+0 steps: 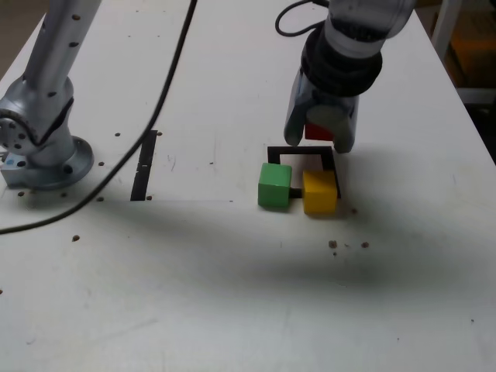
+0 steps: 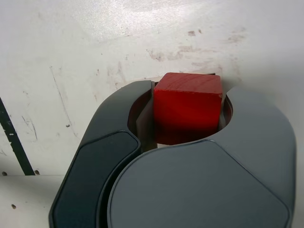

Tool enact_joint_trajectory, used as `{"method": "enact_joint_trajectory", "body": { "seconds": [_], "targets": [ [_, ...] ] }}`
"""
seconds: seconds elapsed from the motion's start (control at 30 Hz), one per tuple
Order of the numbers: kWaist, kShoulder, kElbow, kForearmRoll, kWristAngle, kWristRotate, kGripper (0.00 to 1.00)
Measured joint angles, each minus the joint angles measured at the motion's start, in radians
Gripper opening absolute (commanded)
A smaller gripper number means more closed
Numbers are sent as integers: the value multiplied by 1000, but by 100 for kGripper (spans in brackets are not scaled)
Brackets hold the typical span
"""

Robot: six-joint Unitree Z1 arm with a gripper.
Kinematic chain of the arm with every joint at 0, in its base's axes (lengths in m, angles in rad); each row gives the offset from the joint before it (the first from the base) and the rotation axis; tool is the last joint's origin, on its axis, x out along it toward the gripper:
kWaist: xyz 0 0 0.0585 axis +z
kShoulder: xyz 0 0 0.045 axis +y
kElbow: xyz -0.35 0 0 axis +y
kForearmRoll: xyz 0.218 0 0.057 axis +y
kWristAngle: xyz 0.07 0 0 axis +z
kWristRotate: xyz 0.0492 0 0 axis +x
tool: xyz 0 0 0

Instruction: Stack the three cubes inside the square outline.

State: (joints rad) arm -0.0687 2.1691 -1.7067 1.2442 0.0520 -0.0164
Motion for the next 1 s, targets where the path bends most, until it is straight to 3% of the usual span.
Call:
{"method": "enact_joint_trajectory", "body": {
  "seconds": [0.27,0.47,1.0],
  "targets": [
    [-2,15,35,-29,-57,1,24],
    [-71,15,-8,-1,-106,-19,24],
    [-97,15,49,15,-149,-40,25]
  ]
}}
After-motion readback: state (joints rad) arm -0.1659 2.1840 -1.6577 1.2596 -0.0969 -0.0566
